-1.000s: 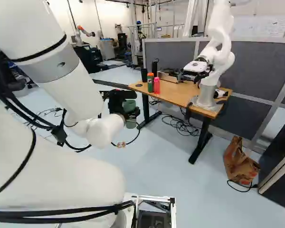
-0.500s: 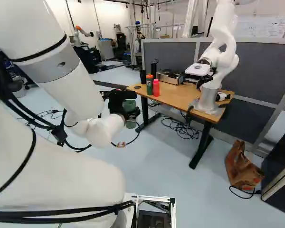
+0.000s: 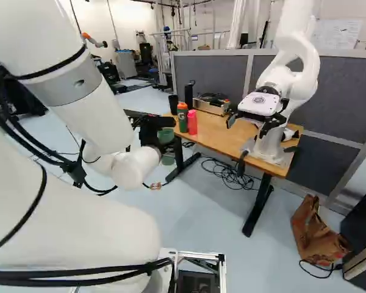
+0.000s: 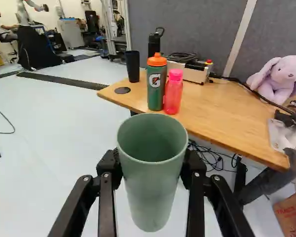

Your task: Place the green cup on the table

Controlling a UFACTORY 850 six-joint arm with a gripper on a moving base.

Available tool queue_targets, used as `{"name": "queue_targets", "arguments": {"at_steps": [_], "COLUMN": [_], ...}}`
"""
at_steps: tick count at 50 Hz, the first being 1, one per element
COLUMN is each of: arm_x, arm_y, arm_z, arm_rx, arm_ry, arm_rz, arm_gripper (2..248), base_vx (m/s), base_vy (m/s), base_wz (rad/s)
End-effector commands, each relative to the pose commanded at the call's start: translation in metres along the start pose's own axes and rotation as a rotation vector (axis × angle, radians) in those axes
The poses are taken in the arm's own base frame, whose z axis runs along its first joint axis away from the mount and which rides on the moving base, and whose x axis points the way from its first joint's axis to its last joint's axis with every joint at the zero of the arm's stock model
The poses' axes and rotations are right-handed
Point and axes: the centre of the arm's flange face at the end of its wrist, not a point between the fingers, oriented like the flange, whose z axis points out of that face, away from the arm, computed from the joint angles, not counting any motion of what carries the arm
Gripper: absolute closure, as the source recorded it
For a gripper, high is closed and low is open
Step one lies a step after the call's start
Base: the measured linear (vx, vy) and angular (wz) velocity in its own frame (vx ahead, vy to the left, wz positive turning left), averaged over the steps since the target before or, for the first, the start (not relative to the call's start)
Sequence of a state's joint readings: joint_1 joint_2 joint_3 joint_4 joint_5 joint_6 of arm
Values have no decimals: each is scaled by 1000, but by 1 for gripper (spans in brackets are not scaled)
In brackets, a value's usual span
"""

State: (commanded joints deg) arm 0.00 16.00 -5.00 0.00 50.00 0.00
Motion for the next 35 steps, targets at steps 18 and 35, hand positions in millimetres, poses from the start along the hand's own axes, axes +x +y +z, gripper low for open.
{"name": "queue_targets", "arguments": {"at_steps": [18, 35], "arm_x": [3, 6], "arm_y": [0, 6], "arm_z": [5, 12], "arm_rx": [0, -21], "arm_ry": [-3, -6], "arm_rz": [0, 8], "arm_gripper": [124, 124], "base_vx": [291, 23], "base_vy": [-44, -6], "base_wz": [-248, -5]}}
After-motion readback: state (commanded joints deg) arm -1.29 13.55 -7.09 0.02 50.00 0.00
